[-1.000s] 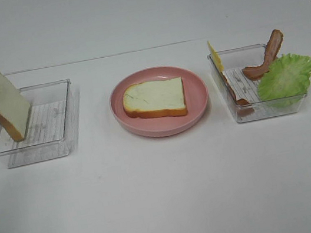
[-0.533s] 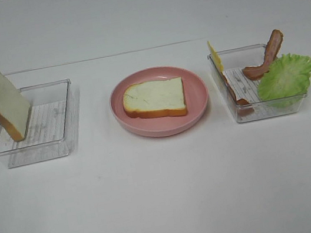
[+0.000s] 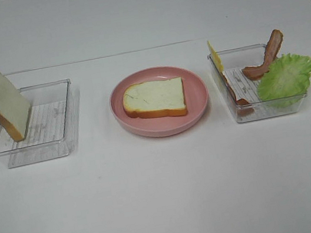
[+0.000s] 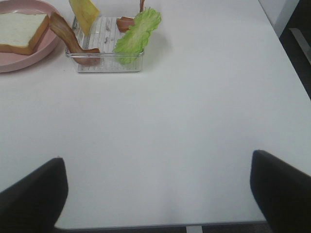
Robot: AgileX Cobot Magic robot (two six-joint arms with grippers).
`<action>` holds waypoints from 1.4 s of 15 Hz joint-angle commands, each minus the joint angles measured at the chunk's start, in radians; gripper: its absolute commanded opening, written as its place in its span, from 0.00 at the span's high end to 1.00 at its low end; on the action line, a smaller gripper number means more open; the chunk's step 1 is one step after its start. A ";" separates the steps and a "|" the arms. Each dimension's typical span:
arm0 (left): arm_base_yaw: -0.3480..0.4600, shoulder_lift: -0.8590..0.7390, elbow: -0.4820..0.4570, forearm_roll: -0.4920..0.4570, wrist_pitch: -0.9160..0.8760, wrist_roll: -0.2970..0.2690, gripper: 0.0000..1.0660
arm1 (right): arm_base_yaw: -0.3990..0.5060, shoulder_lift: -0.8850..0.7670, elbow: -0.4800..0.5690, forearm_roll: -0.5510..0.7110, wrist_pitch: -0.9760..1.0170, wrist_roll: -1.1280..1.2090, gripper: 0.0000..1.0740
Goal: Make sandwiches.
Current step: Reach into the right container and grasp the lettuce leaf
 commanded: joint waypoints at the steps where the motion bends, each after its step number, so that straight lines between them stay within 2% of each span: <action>1: 0.004 -0.005 0.005 -0.014 -0.017 0.009 0.05 | -0.006 -0.029 0.003 0.000 -0.010 -0.011 0.08; 7: 0.021 -0.051 0.005 -0.014 -0.017 0.009 0.05 | -0.006 -0.029 0.003 0.000 -0.010 -0.011 0.08; 8: 0.055 -0.077 0.005 -0.013 -0.017 0.009 0.05 | -0.006 -0.029 0.003 0.000 -0.010 -0.011 0.08; 10: 0.194 -0.141 0.005 -0.011 -0.017 0.009 0.05 | -0.006 -0.029 0.003 0.000 -0.010 -0.011 0.08; 21: 0.205 -0.166 0.005 -0.008 -0.018 0.009 0.05 | -0.006 -0.027 0.003 0.002 -0.010 -0.011 0.08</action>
